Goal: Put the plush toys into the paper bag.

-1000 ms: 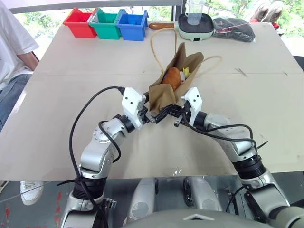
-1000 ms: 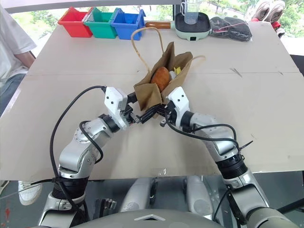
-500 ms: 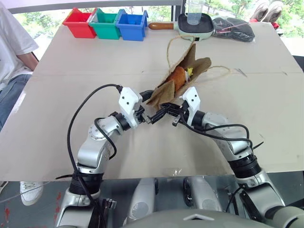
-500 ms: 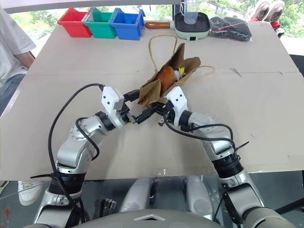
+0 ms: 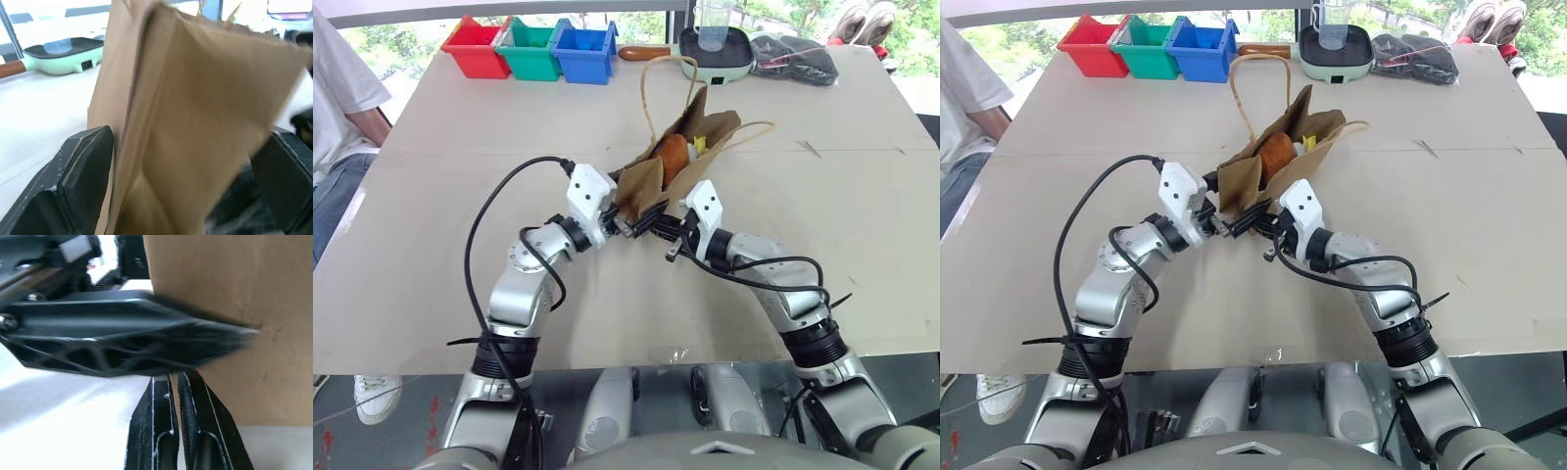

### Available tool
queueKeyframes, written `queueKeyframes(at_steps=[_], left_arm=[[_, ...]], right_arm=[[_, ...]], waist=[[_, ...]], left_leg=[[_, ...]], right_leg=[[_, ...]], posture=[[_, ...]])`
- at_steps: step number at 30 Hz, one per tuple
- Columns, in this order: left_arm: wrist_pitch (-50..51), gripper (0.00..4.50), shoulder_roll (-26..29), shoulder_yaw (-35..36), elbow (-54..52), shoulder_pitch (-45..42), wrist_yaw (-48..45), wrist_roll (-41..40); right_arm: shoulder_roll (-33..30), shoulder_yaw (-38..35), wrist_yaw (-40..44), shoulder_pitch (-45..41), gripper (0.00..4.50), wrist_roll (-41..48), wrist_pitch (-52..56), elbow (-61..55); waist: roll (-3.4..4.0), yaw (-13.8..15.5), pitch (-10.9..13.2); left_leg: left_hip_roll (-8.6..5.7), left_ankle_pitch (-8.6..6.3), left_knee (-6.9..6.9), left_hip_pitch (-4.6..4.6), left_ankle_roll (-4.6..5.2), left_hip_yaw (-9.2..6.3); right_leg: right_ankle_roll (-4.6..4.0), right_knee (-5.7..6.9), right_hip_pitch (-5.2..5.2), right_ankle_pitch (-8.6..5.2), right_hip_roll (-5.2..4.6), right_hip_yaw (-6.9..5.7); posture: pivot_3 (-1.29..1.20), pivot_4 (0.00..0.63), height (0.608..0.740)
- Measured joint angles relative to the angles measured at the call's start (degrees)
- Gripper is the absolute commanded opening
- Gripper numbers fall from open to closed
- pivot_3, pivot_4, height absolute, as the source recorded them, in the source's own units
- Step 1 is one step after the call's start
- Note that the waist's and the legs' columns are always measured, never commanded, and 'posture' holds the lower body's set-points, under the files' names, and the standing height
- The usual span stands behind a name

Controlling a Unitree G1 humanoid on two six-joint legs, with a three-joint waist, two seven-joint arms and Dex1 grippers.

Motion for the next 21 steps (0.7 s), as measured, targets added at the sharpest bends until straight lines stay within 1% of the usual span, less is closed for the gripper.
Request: queueKeyframes(at_steps=[3, 4, 5, 6, 7, 8, 9, 10, 11, 12, 14, 15, 16, 17, 19, 21], left_arm=[[0.56, 2.07, -3.27, 0.24, 0.02, 0.06, 2.99, -0.11], [0.55, 1.59, -3.49, 0.29, 0.08, 0.07, 3.18, -0.23], [0.51, 1.2, -3.5, 0.51, 0.26, 0.07, 2.97, -0.44], [0.38, 0.69, -3.37, 1.04, 0.87, 0.06, 2.28, -1.3], [0.3, 0.18, -3.06, 1.77, 1.43, 0.17, 1.47, -2.06], [0.21, 0.0, -2.66, 2.43, 2.0, 0.29, 0.4, -2.82], [-0.09, 0.0, -2.15, 3.19, 2.56, 0.41, -1.2, -3.85], [-0.46, 0.0, -1.61, 3.55, 3.25, 0.23, -2.66, -4.7], [-0.98, 0.0, -0.84, 3.79, 4.33, -0.12, -5.18, -5.86], [-1.2, 0.0, -0.35, 4.01, 4.9, -0.34, -6.72, -6.5], [-2.82, 0.0, 2.45, 4.48, 8.43, -2.19, -14.08, -8.8], [-4.92, 0.0, 4.51, 4.72, 12.7, -4.76, -20.3, -9.47], [-6.18, 0.0, 5.72, 4.75, 14.47, -5.91, -23.04, -9.53], [-10.12, 0.0, 7.64, 4.45, 20.28, -9.47, -29.02, -8.93], [-15.47, 0.0, 9.02, 4.08, 29.53, -15.64, -36.39, -7.79], [-19.34, 0.0, 8.63, 3.25, 36.24, -19.99, -40.01, -6.37]], right_arm=[[-0.57, -0.03, 0.07, 0.16, 0.0, -0.04, 0.28, -0.4], [-0.88, -0.05, 0.26, 0.49, 0.0, 0.15, 0.8, -1.3], [-1.65, -0.1, 0.6, 0.93, 0.0, 0.58, 1.8, -2.85], [-3.4, -0.54, 1.31, 2.01, 0.54, 1.69, 3.28, -5.73], [-5.13, -1.65, 2.12, 3.18, 0.9, 2.96, 4.55, -8.48], [-6.95, -2.97, 2.71, 4.32, 1.41, 4.11, 5.55, -10.97], [-9.6, -4.83, 3.53, 5.93, 1.87, 5.49, 6.64, -14.3], [-11.68, -6.42, 4.02, 7.18, 2.44, 6.46, 7.51, -16.55], [-14.51, -8.54, 4.77, 9.29, 2.83, 7.61, 8.28, -19.89], [-16.11, -9.64, 5.05, 10.49, 3.32, 8.09, 8.72, -21.4], [-21.82, -15.21, 6.02, 15.38, 4.07, 9.79, 9.75, -26.39], [-25.16, -20.15, 6.7, 18.93, 4.49, 10.53, 9.81, -29.11], [-26.74, -22.11, 7.15, 20.49, 4.49, 10.95, 9.81, -29.99], [-29.44, -27.1, 8.57, 24.36, 4.49, 12.25, 9.77, -32.03], [-32.1, -32.95, 10.4, 28.77, 4.49, 13.66, 9.34, -34.31], [-32.42, -34.87, 10.91, 30.64, 4.49, 13.98, 8.87, -35.55]], waist=[[0.0, 0.0, 0.0], [0.0, 0.0, 0.0], [0.0, 0.0, 0.0], [0.01, 0.03, 0.0], [0.01, 0.16, 0.0], [0.01, 0.25, 0.0], [0.01, 0.39, 0.0], [0.0, 0.45, 0.0], [0.01, 0.6, 0.0], [0.01, 0.72, 0.0], [0.01, 1.16, 0.0], [0.02, 1.22, 0.01], [0.02, 1.25, 0.01], [0.02, 1.38, 0.01], [0.01, 1.25, 0.0], [0.0, 1.08, -0.01]], left_leg=[[0.0, 0.0, 0.0, 0.0, 0.0, -0.03], [0.0, 0.0, 0.0, 0.0, 0.0, -0.03], [0.0, 0.0, 0.0, -0.01, 0.0, -0.04], [0.0, 0.0, 0.01, -0.01, 0.0, -0.05], [0.0, 0.0, 0.02, -0.04, 0.0, -0.08], [-0.01, 0.0, 0.03, -0.05, 0.0, -0.09], [-0.01, 0.0, 0.05, -0.06, 0.0, -0.09], [-0.03, 0.0, 0.06, -0.05, 0.01, -0.08], [-0.04, 0.0, 0.06, -0.04, 0.01, -0.04], [-0.05, 0.0, 0.06, -0.05, 0.01, 0.02], [-0.05, 0.0, 0.06, -0.06, 0.01, 0.02], [-0.05, 0.0, 0.07, -0.05, 0.01, 0.05], [-0.05, 0.0, 0.07, -0.04, 0.01, 0.04], [-0.05, 0.0, 0.08, -0.03, 0.01, 0.03], [-0.05, 0.0, 0.11, -0.01, 0.01, 0.06], [-0.05, 0.0, 0.13, -0.01, 0.02, 0.08]], right_leg=[[0.0, 0.01, 0.0, 0.0, 0.0, -0.01], [0.0, 0.01, 0.0, 0.0, 0.0, -0.01], [0.0, 0.0, 0.0, 0.0, -0.01, 0.0], [0.0, 0.0, 0.0, 0.0, -0.02, -0.01], [0.0, -0.02, 0.0, 0.0, -0.03, -0.02], [0.0, -0.03, 0.0, 0.0, -0.04, -0.02], [0.0, -0.03, 0.0, 0.0, -0.06, -0.02], [0.0, -0.04, 0.02, 0.0, -0.05, -0.03], [0.01, -0.04, 0.03, 0.0, -0.05, -0.03], [0.01, -0.03, 0.03, 0.0, -0.04, -0.05], [0.0, -0.06, 0.04, -0.01, 0.0, -0.13], [0.0, -0.04, 0.06, -0.01, 0.02, -0.11], [0.0, -0.06, 0.07, -0.01, 0.04, -0.12], [0.0, -0.05, 0.09, -0.02, 0.05, -0.14], [0.01, -0.06, 0.14, -0.02, 0.06, -0.11], [0.02, -0.04, 0.15, -0.01, 0.06, -0.08]], posture=[[0.0, 0.15, 0.74], [0.0, 0.15, 0.74], [0.0, 0.15, 0.74], [0.0, 0.15, 0.74], [0.0, 0.15, 0.74], [0.0, 0.15, 0.74], [0.0, 0.15, 0.74], [0.0, 0.15, 0.74], [0.0, 0.15, 0.74], [0.0, 0.15, 0.74], [0.0, 0.15, 0.74], [0.0, 0.15, 0.74], [0.0, 0.15, 0.74], [0.0, 0.15, 0.74], [0.0, 0.15, 0.74], [0.0, 0.15, 0.74]])
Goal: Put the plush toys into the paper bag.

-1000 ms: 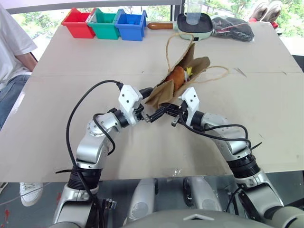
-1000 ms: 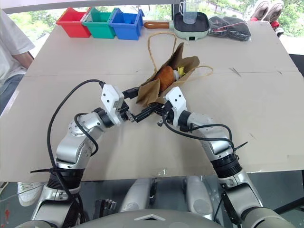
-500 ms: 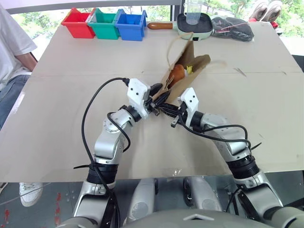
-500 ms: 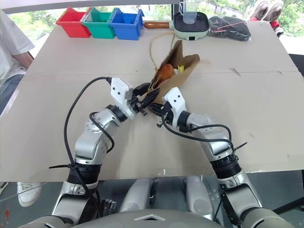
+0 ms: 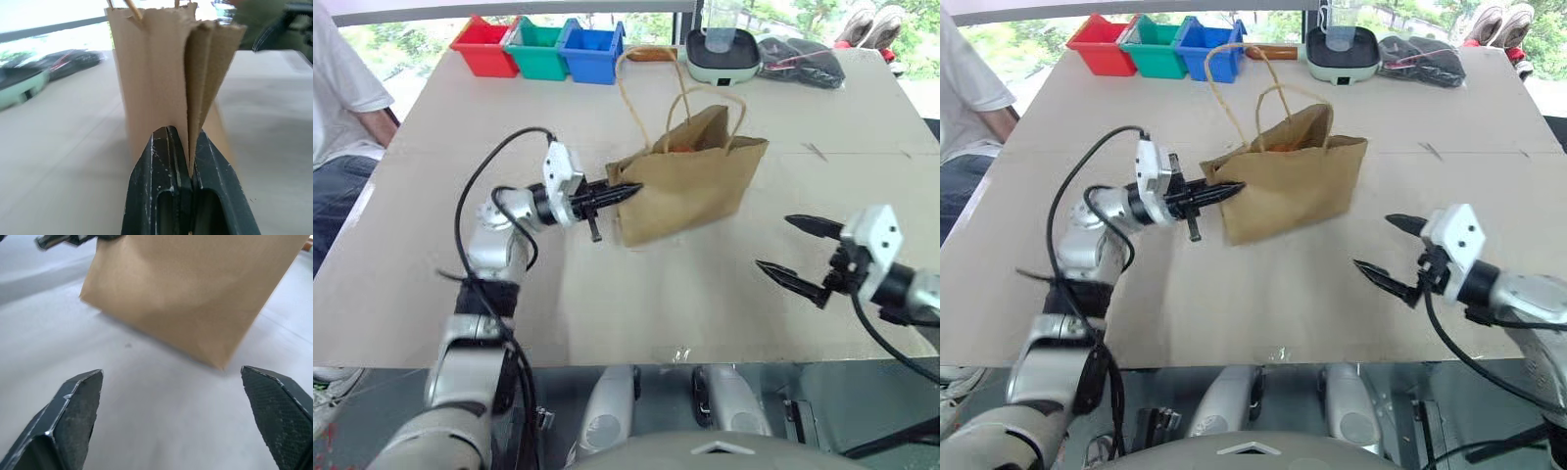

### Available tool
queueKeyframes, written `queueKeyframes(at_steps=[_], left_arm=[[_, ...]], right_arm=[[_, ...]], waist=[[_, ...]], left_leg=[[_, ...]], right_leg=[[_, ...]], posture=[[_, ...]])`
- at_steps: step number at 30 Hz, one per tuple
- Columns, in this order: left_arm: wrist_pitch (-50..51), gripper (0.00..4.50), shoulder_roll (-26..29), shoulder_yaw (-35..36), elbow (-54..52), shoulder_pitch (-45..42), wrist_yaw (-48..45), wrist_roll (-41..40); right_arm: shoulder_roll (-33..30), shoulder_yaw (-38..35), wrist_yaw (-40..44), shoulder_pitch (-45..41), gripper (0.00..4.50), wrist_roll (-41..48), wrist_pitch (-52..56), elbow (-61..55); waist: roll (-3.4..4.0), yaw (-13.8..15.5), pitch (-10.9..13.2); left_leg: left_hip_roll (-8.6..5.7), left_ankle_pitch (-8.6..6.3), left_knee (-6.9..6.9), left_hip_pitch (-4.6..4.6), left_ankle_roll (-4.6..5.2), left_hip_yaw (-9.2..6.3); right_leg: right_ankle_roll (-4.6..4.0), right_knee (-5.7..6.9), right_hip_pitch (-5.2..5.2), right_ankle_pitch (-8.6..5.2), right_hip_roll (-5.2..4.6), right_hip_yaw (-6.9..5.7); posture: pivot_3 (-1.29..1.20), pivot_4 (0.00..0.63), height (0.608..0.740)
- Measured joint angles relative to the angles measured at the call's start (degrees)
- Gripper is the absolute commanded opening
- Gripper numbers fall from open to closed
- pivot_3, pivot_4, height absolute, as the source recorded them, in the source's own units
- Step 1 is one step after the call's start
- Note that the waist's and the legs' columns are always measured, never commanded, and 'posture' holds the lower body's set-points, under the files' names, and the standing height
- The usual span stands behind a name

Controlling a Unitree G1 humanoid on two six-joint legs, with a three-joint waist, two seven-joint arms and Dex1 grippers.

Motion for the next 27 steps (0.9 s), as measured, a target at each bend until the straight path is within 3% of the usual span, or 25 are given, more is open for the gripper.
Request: queueKeyframes(at_steps=[1, 3, 4, 5, 6, 8, 9, 10, 12, 17, 21, 23, 27], left_arm=[[-3.01, 0.0, -0.23, -0.62, 5.73, -3.18, -2.49, 1.45], [-6.97, 0.72, -0.64, -0.94, 13.44, -6.99, -6.52, 2.98], [-7.36, 0.8, -0.75, -0.98, 14.25, -7.35, -6.88, 3.09], [-9.45, 1.46, -1.38, -1.43, 17.97, -8.91, -8.98, 4.09], [-10.01, 1.64, -1.67, -1.63, 19.06, -9.2, -9.62, 4.24], [-10.86, 2.88, -2.71, -1.73, 21.64, -9.68, -9.73, 5.2], [-10.87, 2.99, -2.84, -1.75, 21.88, -9.68, -9.66, 5.25], [-9.9, 3.58, -2.71, -1.64, 20.66, -8.91, -8.39, 5.26], [-3.83, 4.37, -1.35, -0.15, 13.44, -4.7, -5.26, 3.97], [17.23, 4.37, 5.92, 5.01, -13.05, 13.38, 2.31, -3.62], [29.75, 4.37, 10.71, 12.89, -34.16, 34.13, 9.02, -10.81], [32.73, 4.37, 11.71, 16.46, -40.61, 42.33, 11.79, -11.91], [34.88, 4.37, 10.7, 18.21, -47.01, 48.46, 16.85, -12.6]], right_arm=[[0.0, -0.73, -0.27, 0.82, 4.49, 0.0, -0.23, -0.55], [0.05, -1.23, -1.39, 1.21, 4.5, -0.22, -0.53, -0.96], [0.05, -1.23, -1.5, 1.21, 4.5, -0.24, -0.54, -0.97], [0.17, -1.08, -2.41, 1.11, 4.5, -0.44, -0.65, -1.11], [0.27, -1.02, -2.61, 1.05, 4.5, -0.45, -0.76, -1.24], [0.41, -0.51, -3.41, 0.73, 4.5, -0.48, -1.35, -1.38], [0.4, -0.48, -3.45, 0.72, 4.5, -0.48, -1.4, -1.4], [0.35, -0.44, -3.39, 0.57, 4.5, -0.46, -1.61, -1.32], [-0.05, -0.58, -3.05, 0.33, 4.5, -0.43, -2.24, -0.59], [-2.11, -3.79, 0.68, 3.58, 4.5, -0.45, -4.56, 2.56], [-1.49, -8.6, 4.7, 8.97, 4.5, -2.21, -11.9, 7.16], [-1.59, -10.45, 6.65, 11.97, 4.5, -3.15, -14.2, 9.84], [-1.88, -10.59, 8.45, 12.3, 4.5, -4.19, -17.0, 12.75]], waist=[[0.0, 0.03, 0.0], [-0.01, -0.38, -0.01], [-0.01, -0.42, -0.01], [-0.01, -0.41, -0.01], [-0.01, -0.4, 0.0], [-0.01, -0.38, 0.0], [-0.01, -0.37, 0.0], [-0.01, -0.44, 0.0], [-0.01, -0.95, 0.0], [0.04, -1.45, -0.02], [0.05, -1.15, -0.04], [0.08, -0.18, -0.05], [0.14, 0.69, -0.05]], left_leg=[[0.01, 0.0, 0.01, -0.01, 0.0, -0.01], [0.02, 0.0, 0.01, 0.0, 0.0, 0.03], [0.02, 0.0, 0.01, -0.01, 0.0, 0.02], [0.02, 0.0, 0.01, -0.02, 0.0, 0.0], [0.02, 0.0, 0.01, -0.03, 0.0, 0.0], [0.02, 0.0, 0.02, -0.04, 0.0, 0.0], [0.02, 0.0, 0.02, -0.04, 0.0, 0.0], [0.03, 0.0, 0.02, -0.04, 0.0, -0.01], [0.07, 0.0, 0.01, -0.04, 0.0, -0.02], [0.31, 0.0, -0.04, 0.04, 0.0, -0.2], [0.34, -0.01, -0.06, 0.04, 0.01, -0.19], [0.29, -0.01, -0.05, 0.12, 0.02, -0.15], [0.29, 0.03, 0.06, 0.47, 0.06, 0.12]], right_leg=[[0.0, -0.01, 0.0, 0.0, 0.03, 0.0], [0.0, 0.0, -0.01, 0.0, 0.04, 0.06], [0.0, -0.01, -0.01, 0.0, 0.05, 0.05], [0.0, -0.01, -0.02, 0.0, 0.05, 0.03], [0.0, -0.01, -0.02, 0.0, 0.05, 0.03], [0.01, -0.01, -0.03, 0.0, 0.04, 0.03], [0.0, -0.01, -0.03, 0.0, 0.03, 0.03], [0.0, -0.01, -0.03, 0.0, 0.04, 0.03], [0.0, 0.01, -0.04, 0.0, 0.03, 0.06], [-0.01, 0.02, -0.04, -0.01, 0.0, 0.13], [-0.01, -0.02, -0.03, -0.01, -0.14, 0.15], [-0.02, -0.02, 0.06, -0.02, -0.18, 0.14], [-0.16, -0.07, 0.51, -0.12, -0.18, 0.12]], posture=[[0.0, 0.15, 0.74], [0.0, 0.15, 0.74], [0.0, 0.15, 0.74], [0.0, 0.15, 0.74], [0.0, 0.15, 0.74], [0.0, 0.15, 0.74], [0.0, 0.15, 0.74], [0.0, 0.15, 0.74], [0.0, 0.15, 0.74], [0.0, 0.15, 0.74], [0.0, 0.15, 0.74], [0.0, 0.15, 0.74], [0.0, 0.15, 0.74]])
